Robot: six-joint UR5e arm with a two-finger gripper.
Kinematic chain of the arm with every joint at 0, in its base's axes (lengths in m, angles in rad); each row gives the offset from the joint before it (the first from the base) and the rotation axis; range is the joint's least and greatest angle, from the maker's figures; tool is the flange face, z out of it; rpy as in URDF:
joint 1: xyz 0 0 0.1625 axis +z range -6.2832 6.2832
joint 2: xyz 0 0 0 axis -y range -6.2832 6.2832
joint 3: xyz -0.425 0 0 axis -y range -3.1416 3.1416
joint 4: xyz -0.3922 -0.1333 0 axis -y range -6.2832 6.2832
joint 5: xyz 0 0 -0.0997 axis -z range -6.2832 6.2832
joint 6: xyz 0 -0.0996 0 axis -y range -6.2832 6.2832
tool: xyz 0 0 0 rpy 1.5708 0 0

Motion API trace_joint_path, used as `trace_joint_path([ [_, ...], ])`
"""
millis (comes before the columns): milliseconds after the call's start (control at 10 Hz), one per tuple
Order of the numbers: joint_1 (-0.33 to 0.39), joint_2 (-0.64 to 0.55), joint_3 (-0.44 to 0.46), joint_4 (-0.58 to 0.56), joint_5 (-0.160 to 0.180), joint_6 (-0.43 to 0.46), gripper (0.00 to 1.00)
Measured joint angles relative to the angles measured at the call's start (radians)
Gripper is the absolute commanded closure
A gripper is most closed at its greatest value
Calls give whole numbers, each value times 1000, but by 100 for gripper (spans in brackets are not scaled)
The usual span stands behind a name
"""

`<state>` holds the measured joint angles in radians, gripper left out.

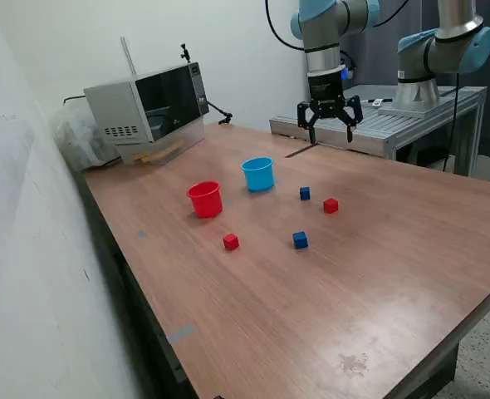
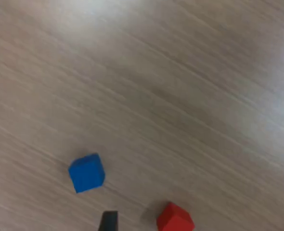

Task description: Place red objects in the red bin, and blue objects in the blue bin.

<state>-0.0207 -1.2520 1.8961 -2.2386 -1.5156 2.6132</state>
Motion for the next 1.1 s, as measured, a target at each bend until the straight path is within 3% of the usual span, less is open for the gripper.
trace_joint_path([
  [400, -30, 104, -4, -68, 29, -130, 0],
  [1100, -40, 246, -56, -168, 28, -158, 0],
])
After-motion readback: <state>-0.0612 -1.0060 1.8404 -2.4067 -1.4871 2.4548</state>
